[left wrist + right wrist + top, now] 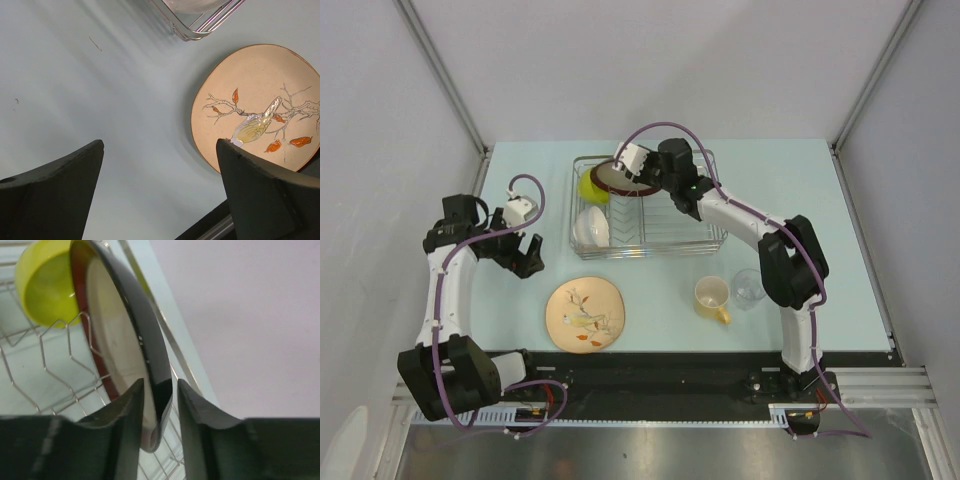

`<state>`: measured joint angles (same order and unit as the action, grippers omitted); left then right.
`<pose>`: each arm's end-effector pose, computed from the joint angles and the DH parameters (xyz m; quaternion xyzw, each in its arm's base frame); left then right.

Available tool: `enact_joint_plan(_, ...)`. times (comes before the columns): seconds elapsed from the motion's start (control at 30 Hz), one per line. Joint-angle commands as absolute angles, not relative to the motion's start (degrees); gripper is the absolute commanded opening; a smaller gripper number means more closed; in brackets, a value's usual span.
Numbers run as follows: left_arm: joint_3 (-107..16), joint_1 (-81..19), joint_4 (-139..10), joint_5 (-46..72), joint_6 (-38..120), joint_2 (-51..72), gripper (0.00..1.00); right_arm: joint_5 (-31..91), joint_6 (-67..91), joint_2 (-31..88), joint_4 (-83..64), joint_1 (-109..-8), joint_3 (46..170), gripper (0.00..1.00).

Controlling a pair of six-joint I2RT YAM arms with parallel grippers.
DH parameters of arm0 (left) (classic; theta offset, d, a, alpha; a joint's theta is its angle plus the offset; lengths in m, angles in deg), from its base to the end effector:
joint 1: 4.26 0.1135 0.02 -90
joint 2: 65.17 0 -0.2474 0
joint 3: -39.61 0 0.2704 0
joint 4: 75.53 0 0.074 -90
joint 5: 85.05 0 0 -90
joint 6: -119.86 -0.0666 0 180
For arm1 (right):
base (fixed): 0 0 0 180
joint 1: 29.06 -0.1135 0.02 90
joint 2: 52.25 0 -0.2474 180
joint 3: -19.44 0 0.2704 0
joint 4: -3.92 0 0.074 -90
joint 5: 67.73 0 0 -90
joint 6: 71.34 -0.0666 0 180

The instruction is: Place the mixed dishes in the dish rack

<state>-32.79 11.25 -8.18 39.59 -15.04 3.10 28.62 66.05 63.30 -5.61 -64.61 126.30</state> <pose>0.2569 0.0320 0.2478 0.3023 0.8808 -0.1391 0.3368 0.4246 0.3125 0.2520 -0.5600 0.5846 -0.0157 0.5868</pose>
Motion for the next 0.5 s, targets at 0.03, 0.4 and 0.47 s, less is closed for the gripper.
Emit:
enact_joint_plan(0.03, -32.3, 11.6, -9.2, 40.0, -15.2, 2.1, 0.99, 24.0, 62.1, 63.6, 5.5, -64.8, 128.8, 0.59)
enact_joint_plan(0.4, -32.2, 11.6, -8.9, 39.7, -15.6, 1.4, 1.0, 19.1, 58.3, 61.8, 8.0, -65.0, 127.5, 0.8)
enact_joint_plan(0.47, -32.0, 11.6, -8.4, 39.8, -16.4, 1.3, 1.0, 17.4, 56.9, 59.5, 7.2, -65.6, 126.7, 0.83)
